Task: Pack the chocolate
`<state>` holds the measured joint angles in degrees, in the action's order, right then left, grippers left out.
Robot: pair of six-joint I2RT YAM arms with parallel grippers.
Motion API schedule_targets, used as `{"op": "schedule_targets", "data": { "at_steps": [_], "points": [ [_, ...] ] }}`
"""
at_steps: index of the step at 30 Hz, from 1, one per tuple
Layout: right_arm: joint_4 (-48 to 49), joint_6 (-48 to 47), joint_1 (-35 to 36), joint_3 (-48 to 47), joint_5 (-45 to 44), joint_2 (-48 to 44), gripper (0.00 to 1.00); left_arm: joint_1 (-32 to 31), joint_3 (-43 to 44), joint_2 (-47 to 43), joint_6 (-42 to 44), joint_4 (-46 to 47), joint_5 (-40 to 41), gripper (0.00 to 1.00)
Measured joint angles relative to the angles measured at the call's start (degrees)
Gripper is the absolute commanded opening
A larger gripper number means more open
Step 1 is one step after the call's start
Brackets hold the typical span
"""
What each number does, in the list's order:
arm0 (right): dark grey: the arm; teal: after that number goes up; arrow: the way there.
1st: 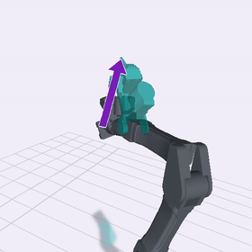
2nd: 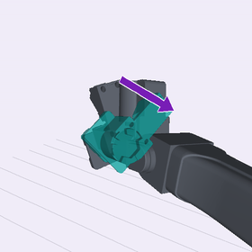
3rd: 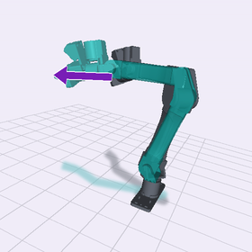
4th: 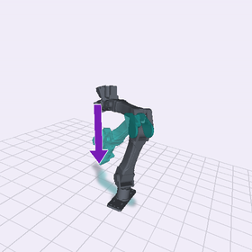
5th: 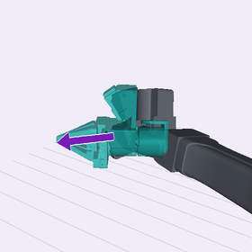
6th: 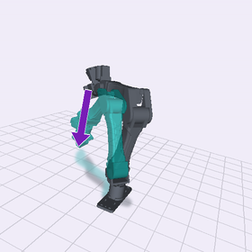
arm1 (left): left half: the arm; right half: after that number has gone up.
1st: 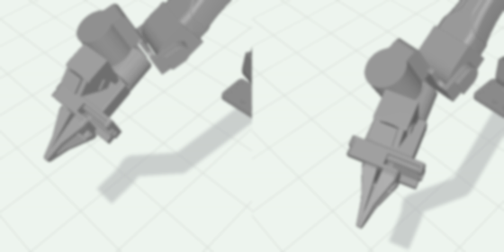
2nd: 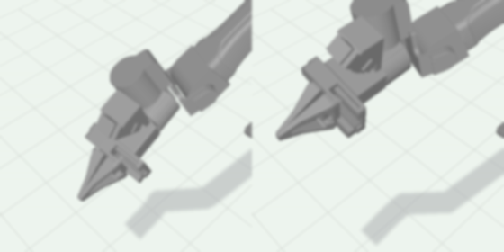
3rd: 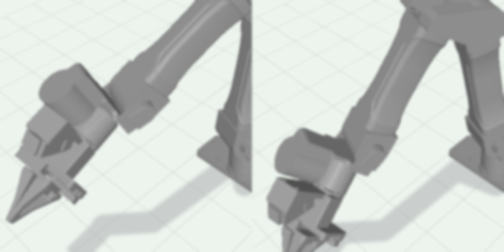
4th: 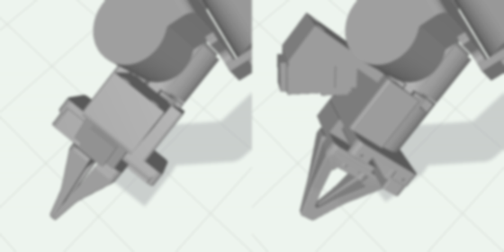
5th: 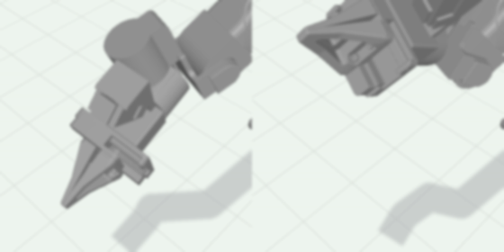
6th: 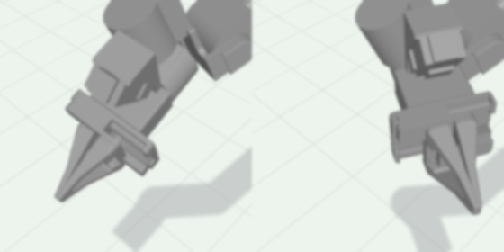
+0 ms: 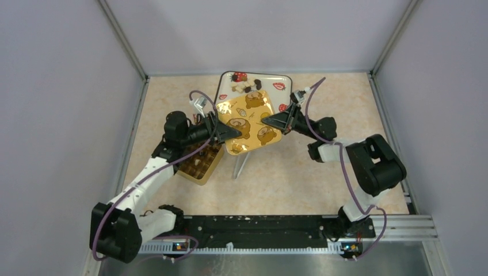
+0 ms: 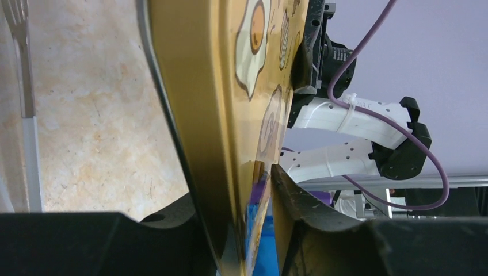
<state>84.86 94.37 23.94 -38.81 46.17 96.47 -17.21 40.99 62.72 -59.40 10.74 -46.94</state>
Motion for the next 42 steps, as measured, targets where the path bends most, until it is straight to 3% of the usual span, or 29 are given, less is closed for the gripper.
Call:
{"op": "schedule_targets", "data": {
  "at_steps": [4,7,8,10,13,14,15,21,25,30,34,42],
  "points": [
    [0.74,0.52,0.07,0.04,-0.5,0.02,0.0,0.15,-1.49,-0.66,-3.39,3.52,0.76,0.24],
    [0.85,0.9,0.15,0.22,-1.11,0.5,0.0,0.26,-1.95,-1.25,-5.75,6.23,0.66,0.06],
    [0.83,1.18,0.22,0.33,-1.33,0.81,0.06,0.24,-1.97,-1.55,-6.16,7.15,0.66,0.0],
    [0.85,1.9,0.46,0.61,-1.75,1.22,0.31,0.24,-1.97,-2.14,-6.56,7.98,0.76,0.0],
    [0.92,2.29,0.7,0.96,-1.97,1.95,0.59,0.26,-2.01,-2.25,-7.21,8.07,1.27,0.0],
    [0.92,2.27,0.7,1.29,-2.03,2.25,0.78,0.39,-2.01,-2.4,-7.28,7.69,1.99,0.0],
    [0.92,2.1,0.7,1.7,-2.21,2.6,0.82,0.55,-2.01,-2.73,-7.23,7.17,2.62,0.0],
    [0.98,1.75,-0.46,5.6,-2.89,3.34,0.87,2.47,-1.88,-9.25,-6.49,-0.63,10.71,0.0],
    [0.46,-0.35,-3.61,8.48,-3.1,3.19,0.88,3.32,-0.15,-15.39,-4.9,-10.88,18.84,0.0],
    [-8.46,-6.45,-6.86,8.98,-3.23,0.28,0.88,3.43,1.7,-26.29,-5.64,-25.27,35.54,0.0],
    [-16.65,-11.78,-6.97,7.17,-2.32,-1.81,0.87,3.5,1.01,-34.29,-6.73,-31.34,45.77,0.0],
    [-22.88,-16.24,-6.95,4.63,1.05,-1.75,0.87,3.63,-6.58,-36.46,-7.37,-34.45,50.97,0.0]
  ]
}}
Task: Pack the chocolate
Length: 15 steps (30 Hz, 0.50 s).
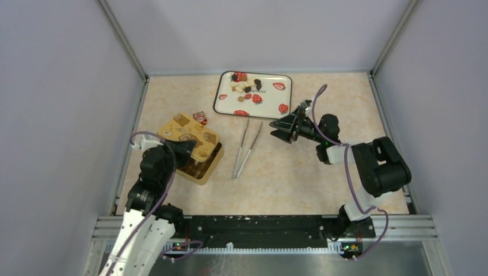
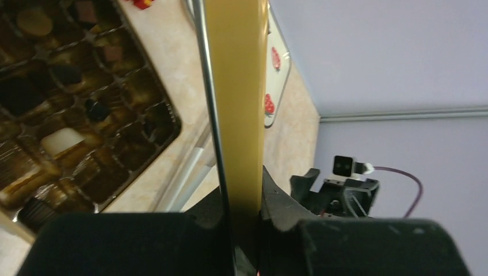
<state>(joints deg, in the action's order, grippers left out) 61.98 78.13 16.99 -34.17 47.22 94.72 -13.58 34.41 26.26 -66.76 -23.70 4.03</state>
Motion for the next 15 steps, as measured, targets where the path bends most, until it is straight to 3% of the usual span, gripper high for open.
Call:
{"op": "schedule_targets", "data": {
  "at_steps": [9,15],
  "points": [
    [-0.98,-0.57,0.02,0.0,2.84,1.36,0.86,0.0,-12.59,-4.46,-4.76,5.25,0.15,0.0],
    [-1.7,-1.01,0.02,0.0,3.52,1.36,0.86,0.0,-15.39,-5.53,-6.97,9.38,0.44,0.0]
  ]
}}
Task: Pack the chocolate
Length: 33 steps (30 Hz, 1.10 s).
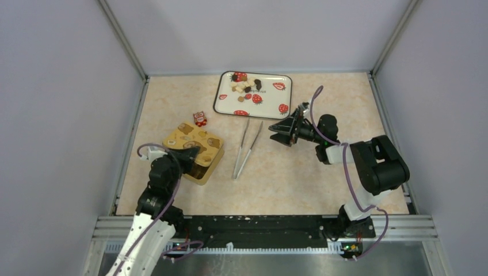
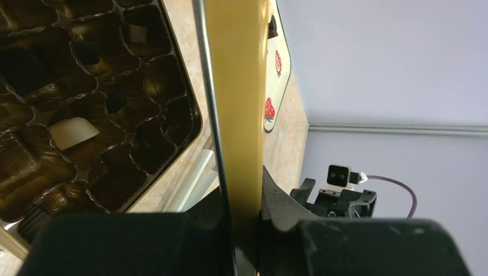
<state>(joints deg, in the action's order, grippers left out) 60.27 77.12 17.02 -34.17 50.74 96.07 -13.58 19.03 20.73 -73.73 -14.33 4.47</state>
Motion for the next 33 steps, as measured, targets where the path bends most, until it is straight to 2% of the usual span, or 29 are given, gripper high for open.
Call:
{"op": "schedule_targets", "data": {
  "at_steps": [12,25,27,29,32,33],
  "points": [
    [-1.73,-1.16,0.0,0.0,0.66,0.09,0.85,0.0,-5.6,-4.07,-2.38,1.27,1.36,0.0],
    [-1.77,-1.11,0.0,0.04,0.9,0.13,0.85,0.0,-6.1,-14.71,-5.79,-9.9,3.8,0.04],
    [-1.77,-1.11,0.0,0.04,0.96,0.13,0.84,0.0,-6.1,-15.32,-6.25,-11.45,4.13,0.07],
    [-1.77,-1.11,0.0,0.04,0.96,0.13,0.85,0.0,-6.1,-16.24,-6.86,-13.2,4.46,0.15],
    [-1.7,-1.11,0.0,0.04,0.96,0.35,0.85,0.0,-6.08,-18.08,-7.82,-15.78,5.31,0.22],
    [-1.62,-1.09,0.0,0.04,0.96,0.46,0.85,0.0,-6.05,-18.71,-8.17,-16.72,5.68,0.29]
  ]
}}
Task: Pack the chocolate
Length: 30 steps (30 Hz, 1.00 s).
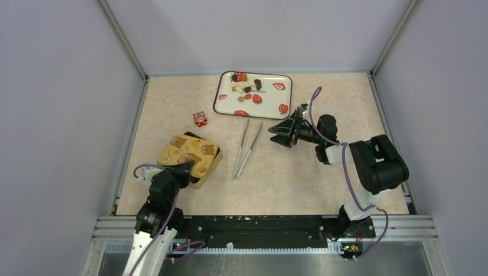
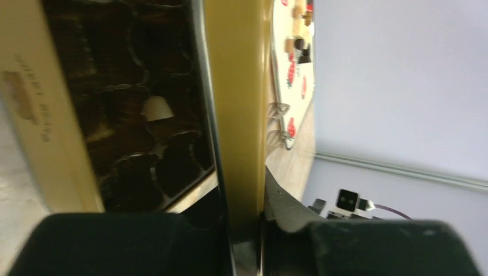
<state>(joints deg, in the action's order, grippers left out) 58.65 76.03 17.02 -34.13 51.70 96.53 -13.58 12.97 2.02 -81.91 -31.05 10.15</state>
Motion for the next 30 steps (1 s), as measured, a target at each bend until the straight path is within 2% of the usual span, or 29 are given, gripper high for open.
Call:
{"op": "schedule_targets", "data": {
  "at_steps": [3,8,12,20,26,30],
  "points": [
    [0.04,0.02,0.0,0.0,0.0,0.39,0.84,0.0,0.07,-0.63,-0.7,-4.09,1.36,0.54],
    [0.07,0.07,0.11,0.0,0.0,0.76,0.84,0.0,0.09,-0.63,-1.16,-9.88,2.64,0.71],
    [0.07,0.11,0.11,0.0,0.0,0.83,0.84,0.0,0.55,-0.63,-2.01,-11.96,3.34,0.77],
    [0.07,0.22,0.28,0.0,0.0,1.64,0.84,0.0,4.46,-0.63,-3.54,-17.9,5.77,0.79],
    [0.09,0.2,1.05,-0.02,0.0,1.66,0.84,0.0,5.01,-0.63,-5.07,-22.64,6.16,0.97],
    [0.07,0.15,1.36,-0.04,0.0,2.03,0.84,0.0,5.05,-0.63,-5.92,-25.11,6.25,0.99]
  ]
}}
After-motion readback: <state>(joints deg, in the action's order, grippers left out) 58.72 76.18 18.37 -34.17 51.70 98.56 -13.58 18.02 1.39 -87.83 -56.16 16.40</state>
